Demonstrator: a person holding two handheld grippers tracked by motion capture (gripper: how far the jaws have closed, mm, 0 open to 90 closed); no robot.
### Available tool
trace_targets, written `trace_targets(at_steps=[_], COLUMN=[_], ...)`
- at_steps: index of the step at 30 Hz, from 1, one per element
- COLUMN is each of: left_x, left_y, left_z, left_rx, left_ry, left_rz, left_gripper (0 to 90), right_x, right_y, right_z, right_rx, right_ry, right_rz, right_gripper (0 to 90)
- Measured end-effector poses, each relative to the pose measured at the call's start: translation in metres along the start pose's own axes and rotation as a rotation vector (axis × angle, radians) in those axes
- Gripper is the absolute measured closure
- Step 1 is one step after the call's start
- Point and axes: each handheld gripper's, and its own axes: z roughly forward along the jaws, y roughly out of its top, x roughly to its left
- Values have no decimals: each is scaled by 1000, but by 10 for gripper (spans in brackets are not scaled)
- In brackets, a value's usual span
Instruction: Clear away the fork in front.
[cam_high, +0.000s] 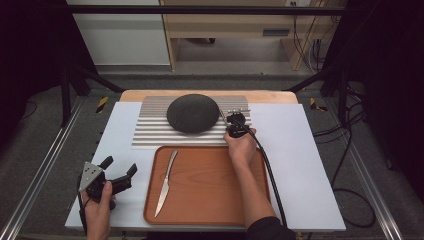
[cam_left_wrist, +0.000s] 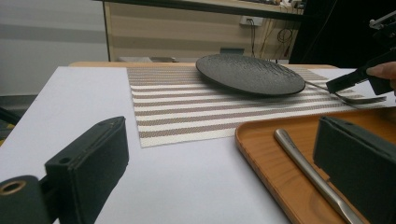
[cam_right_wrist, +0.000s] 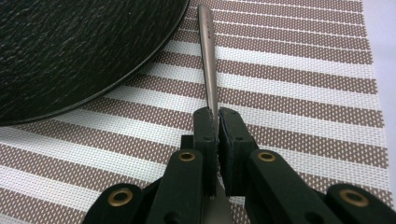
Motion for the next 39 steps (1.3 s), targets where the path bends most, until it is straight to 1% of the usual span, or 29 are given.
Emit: trace_targets(at_steps=[12, 14, 15, 16, 20, 25, 35, 38, 39], left_x=[1, 1, 1, 1, 0, 0, 0, 0, 0], left_y=[0, 0, 0, 0, 0, 0, 0, 0, 0], left_z=[0, 0, 0, 0, 0, 0, 0, 0, 0], left_rx=[-2, -2, -2, -2, -1, 0, -1, -1, -1], left_ry=[3, 4, 4, 4, 3, 3, 4, 4, 3], left_rz=[-1, -1, -1, -1, 0, 1, -1, 0, -1], left_gripper=[35, 35, 35, 35, 35, 35, 35, 35, 35], right_x=[-2, -3, -3, -4, -5, -6, -6, -6, -6], right_y=[2, 2, 2, 3, 4, 3, 3, 3, 3], right_z=[-3, -4, -4, -6, -8, -6, -4, -3, -3], right_rx=[-4, -4, -4, -14, -14, -2, -11, -12, -13], right_ry=[7, 7, 9, 13, 18, 21, 26, 28, 29], right_rz=[2, 1, 2, -1, 0, -6, 18, 16, 15], right_gripper=[862, 877, 900, 900, 900, 900, 900, 897, 885])
